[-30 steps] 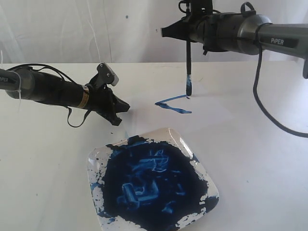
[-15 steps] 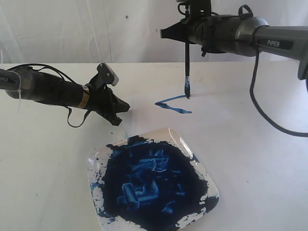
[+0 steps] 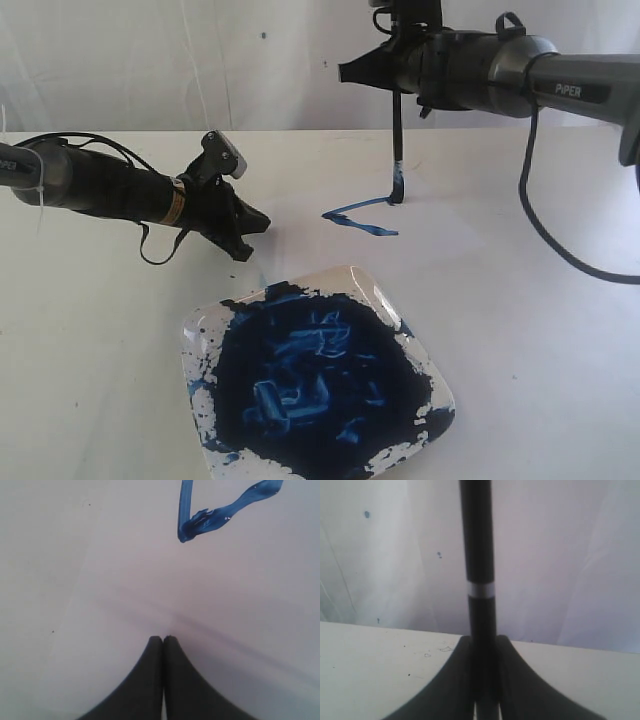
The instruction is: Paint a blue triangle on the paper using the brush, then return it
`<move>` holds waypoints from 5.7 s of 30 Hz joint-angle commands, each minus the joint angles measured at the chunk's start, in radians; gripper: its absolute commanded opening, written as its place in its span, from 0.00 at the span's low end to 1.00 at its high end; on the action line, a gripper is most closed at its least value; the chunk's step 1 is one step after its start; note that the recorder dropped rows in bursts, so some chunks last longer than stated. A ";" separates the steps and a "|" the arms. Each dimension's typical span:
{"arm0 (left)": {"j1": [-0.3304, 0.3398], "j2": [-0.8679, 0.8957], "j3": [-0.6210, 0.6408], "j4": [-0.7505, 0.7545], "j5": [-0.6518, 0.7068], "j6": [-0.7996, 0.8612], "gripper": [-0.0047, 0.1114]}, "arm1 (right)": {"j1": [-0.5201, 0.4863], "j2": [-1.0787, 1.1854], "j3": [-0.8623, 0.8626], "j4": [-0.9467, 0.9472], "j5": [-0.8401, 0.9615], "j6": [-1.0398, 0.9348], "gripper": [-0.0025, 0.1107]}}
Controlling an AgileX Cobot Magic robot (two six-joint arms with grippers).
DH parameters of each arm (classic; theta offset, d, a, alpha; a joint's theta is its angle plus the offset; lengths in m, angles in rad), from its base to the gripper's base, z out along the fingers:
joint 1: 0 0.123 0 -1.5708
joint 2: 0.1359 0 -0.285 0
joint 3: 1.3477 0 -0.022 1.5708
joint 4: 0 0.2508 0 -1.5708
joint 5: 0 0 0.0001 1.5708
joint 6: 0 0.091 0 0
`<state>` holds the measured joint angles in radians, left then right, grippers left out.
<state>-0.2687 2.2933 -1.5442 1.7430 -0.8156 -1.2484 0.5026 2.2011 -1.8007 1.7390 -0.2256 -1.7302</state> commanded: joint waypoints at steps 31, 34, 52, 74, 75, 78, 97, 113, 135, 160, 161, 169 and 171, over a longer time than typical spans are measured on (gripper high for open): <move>0.001 0.000 -0.005 0.001 -0.003 -0.004 0.04 | 0.037 -0.085 0.112 0.005 -0.008 -0.013 0.02; 0.001 0.000 -0.005 0.001 -0.003 -0.004 0.04 | 0.037 -0.095 0.124 0.005 -0.004 -0.013 0.02; 0.001 0.000 -0.005 0.001 -0.003 -0.004 0.04 | 0.046 -0.154 0.230 0.005 0.043 0.011 0.02; 0.001 0.000 -0.005 0.001 -0.003 -0.004 0.04 | 0.048 -0.212 0.269 0.005 0.071 0.030 0.02; 0.001 0.000 -0.005 0.001 -0.003 -0.004 0.04 | 0.048 -0.212 0.272 0.005 0.071 0.030 0.02; 0.001 0.000 -0.005 0.001 -0.003 -0.004 0.04 | 0.048 -0.214 0.279 0.005 0.067 0.030 0.02; 0.001 0.000 -0.005 0.001 -0.003 -0.004 0.04 | 0.046 -0.210 0.272 -0.079 0.042 0.061 0.02; 0.001 0.000 -0.005 0.001 -0.003 -0.004 0.04 | 0.023 -0.155 0.148 -0.168 0.039 0.097 0.02; 0.001 0.000 -0.005 0.001 -0.003 -0.004 0.04 | 0.015 -0.024 0.031 -0.189 0.065 0.093 0.02; 0.001 0.000 -0.005 0.001 -0.005 -0.004 0.04 | 0.015 -0.038 0.045 0.005 0.022 -0.112 0.02; 0.001 0.000 -0.005 0.001 -0.005 -0.004 0.04 | 0.015 -0.038 0.045 0.005 0.017 -0.112 0.02; 0.001 0.000 -0.005 0.001 -0.005 -0.004 0.04 | 0.028 -0.047 0.047 0.005 0.010 -0.100 0.02; 0.001 0.000 -0.005 0.001 -0.005 -0.004 0.04 | 0.034 -0.052 0.062 0.005 0.012 -0.094 0.02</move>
<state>-0.2687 2.2933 -1.5442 1.7430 -0.8195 -1.2484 0.5288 2.1646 -1.7563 1.7437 -0.2065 -1.8230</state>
